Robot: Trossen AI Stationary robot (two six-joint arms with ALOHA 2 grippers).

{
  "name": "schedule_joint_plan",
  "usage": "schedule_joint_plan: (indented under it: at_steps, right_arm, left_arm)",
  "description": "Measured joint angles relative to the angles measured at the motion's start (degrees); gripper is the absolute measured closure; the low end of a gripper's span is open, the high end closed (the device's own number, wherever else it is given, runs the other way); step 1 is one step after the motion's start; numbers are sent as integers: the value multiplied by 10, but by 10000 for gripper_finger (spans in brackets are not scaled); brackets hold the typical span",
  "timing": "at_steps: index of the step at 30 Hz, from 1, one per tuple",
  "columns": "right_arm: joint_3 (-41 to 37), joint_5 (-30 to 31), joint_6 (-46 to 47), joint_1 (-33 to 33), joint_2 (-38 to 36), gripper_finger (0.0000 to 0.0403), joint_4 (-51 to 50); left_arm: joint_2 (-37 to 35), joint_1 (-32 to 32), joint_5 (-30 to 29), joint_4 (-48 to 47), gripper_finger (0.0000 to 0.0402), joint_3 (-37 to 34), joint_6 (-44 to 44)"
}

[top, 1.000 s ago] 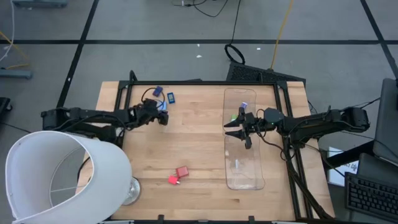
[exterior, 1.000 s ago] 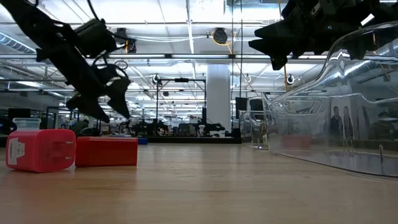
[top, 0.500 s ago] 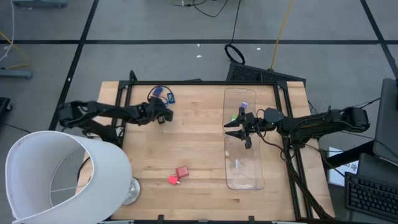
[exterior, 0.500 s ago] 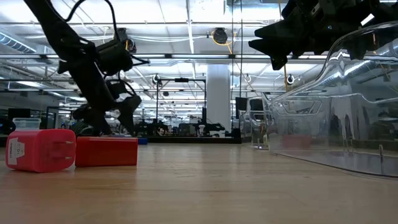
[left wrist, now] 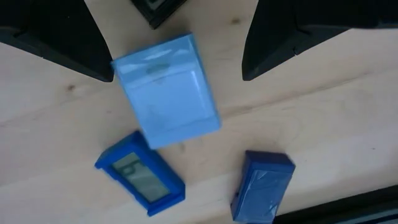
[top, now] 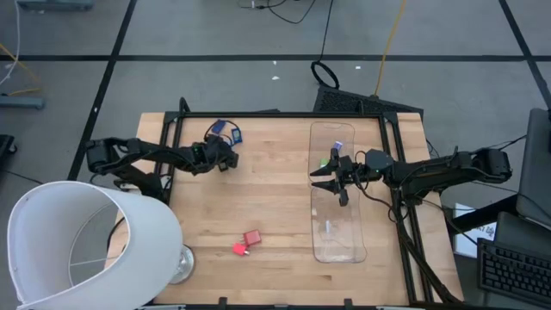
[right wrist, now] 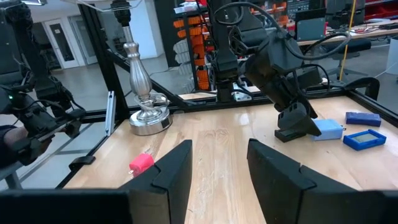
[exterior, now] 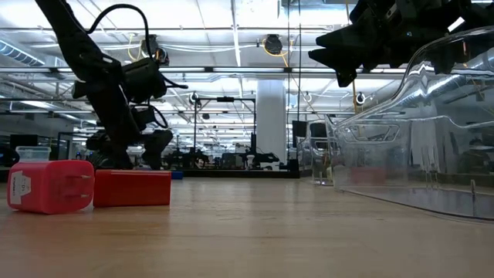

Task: Pick & Place Office items
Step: Put the light blue charger adapter into the top transparent bin

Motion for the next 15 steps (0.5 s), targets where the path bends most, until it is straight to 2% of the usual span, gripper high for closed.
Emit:
schedule_joint_plan:
  at_steps: [8,15]
  right_arm:
    - [0,0,0,0,0,259,0]
    - [0,0,0,0,0,259,0]
  left_arm:
    - [0,0,-7,-53,50,0,-10]
    - [0,0,-10,-51,50,0,-8]
